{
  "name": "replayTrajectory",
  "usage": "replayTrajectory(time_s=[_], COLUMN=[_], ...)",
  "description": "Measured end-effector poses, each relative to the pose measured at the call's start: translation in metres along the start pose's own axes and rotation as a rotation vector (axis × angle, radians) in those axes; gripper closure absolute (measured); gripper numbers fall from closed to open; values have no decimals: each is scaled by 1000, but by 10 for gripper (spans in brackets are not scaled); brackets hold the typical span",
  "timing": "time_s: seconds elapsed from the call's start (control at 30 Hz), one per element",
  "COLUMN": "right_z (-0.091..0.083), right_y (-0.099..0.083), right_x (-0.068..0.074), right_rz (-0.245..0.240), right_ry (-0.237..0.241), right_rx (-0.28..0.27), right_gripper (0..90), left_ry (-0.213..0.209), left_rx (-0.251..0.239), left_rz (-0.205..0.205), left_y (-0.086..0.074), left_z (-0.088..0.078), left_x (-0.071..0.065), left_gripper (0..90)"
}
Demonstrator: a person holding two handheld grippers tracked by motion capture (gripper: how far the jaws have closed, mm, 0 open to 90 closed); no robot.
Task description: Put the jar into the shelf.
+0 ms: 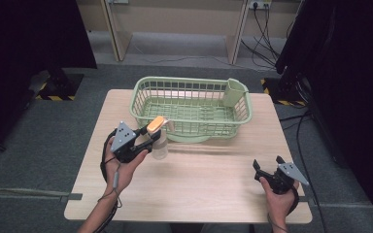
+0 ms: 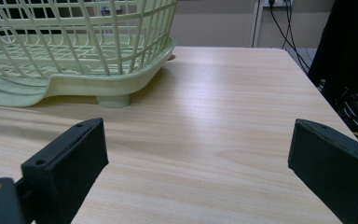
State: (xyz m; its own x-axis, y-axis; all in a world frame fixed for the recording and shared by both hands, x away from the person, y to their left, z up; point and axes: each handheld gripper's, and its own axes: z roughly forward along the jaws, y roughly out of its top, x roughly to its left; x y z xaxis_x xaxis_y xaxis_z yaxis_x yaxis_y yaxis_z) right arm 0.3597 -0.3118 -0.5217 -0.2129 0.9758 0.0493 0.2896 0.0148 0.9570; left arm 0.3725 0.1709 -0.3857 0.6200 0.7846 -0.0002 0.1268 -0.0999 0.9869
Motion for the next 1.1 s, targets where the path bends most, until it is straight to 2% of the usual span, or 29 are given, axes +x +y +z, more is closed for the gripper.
replayTrajectory(time_s=[0.4,0.53,1.1], right_z=[0,0,0], right_y=[0,0,0], right_x=[-1,-1,-1], right_rz=[15,17,14], right_ry=[-14,-12,-11], right_rx=[0,-1,-2], right_gripper=[53,52,53], left_ry=[-10,-10,11], left_rx=[-22,-31,-51], left_rz=[7,11,24], left_y=[17,28,59], left_z=[2,3,14], left_x=[-4,-5,0], left_gripper=[586,586,587])
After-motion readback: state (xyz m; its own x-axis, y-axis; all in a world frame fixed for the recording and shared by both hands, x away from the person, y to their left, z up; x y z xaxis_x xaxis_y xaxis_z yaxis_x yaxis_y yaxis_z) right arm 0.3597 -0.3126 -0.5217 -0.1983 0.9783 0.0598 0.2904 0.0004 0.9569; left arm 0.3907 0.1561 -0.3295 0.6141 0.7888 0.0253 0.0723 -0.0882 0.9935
